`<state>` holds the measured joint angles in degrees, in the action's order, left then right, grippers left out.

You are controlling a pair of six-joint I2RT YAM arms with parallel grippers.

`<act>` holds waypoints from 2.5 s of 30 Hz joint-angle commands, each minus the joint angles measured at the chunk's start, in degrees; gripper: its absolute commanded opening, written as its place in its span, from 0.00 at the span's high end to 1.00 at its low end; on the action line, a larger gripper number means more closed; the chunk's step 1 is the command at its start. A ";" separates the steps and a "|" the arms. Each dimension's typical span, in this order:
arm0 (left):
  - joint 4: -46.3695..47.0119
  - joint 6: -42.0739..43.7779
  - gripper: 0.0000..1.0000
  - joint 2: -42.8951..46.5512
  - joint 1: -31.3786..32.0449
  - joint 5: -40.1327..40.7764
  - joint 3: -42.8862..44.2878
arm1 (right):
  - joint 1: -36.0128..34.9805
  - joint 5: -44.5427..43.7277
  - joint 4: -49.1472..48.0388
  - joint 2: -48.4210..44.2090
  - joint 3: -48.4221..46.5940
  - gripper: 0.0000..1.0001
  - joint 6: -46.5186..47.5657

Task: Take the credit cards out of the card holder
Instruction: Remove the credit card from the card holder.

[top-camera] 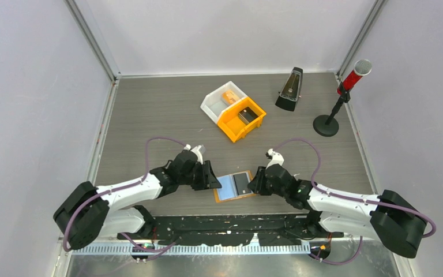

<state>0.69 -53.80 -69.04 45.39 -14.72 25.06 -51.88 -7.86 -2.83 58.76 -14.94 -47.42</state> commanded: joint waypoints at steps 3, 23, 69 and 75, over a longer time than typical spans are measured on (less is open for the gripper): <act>-1.14 -1.24 0.57 3.82 0.14 -0.90 2.04 | -0.15 1.21 -4.13 -3.95 3.27 0.69 -10.31; 17.52 -7.64 0.56 -7.38 1.55 -5.78 0.62 | -0.07 0.92 5.29 -9.19 -4.88 0.61 1.05; 13.72 -5.36 0.58 -11.00 1.64 -2.68 2.51 | 1.43 2.18 1.71 -0.14 -4.35 0.61 6.31; 15.92 -6.42 0.58 -11.77 1.87 -3.38 2.32 | 1.43 2.97 -0.80 2.80 -3.42 0.61 5.95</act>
<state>14.35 -60.07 -81.56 46.81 -18.52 26.79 -50.50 -4.40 -1.30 60.27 -18.96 -42.22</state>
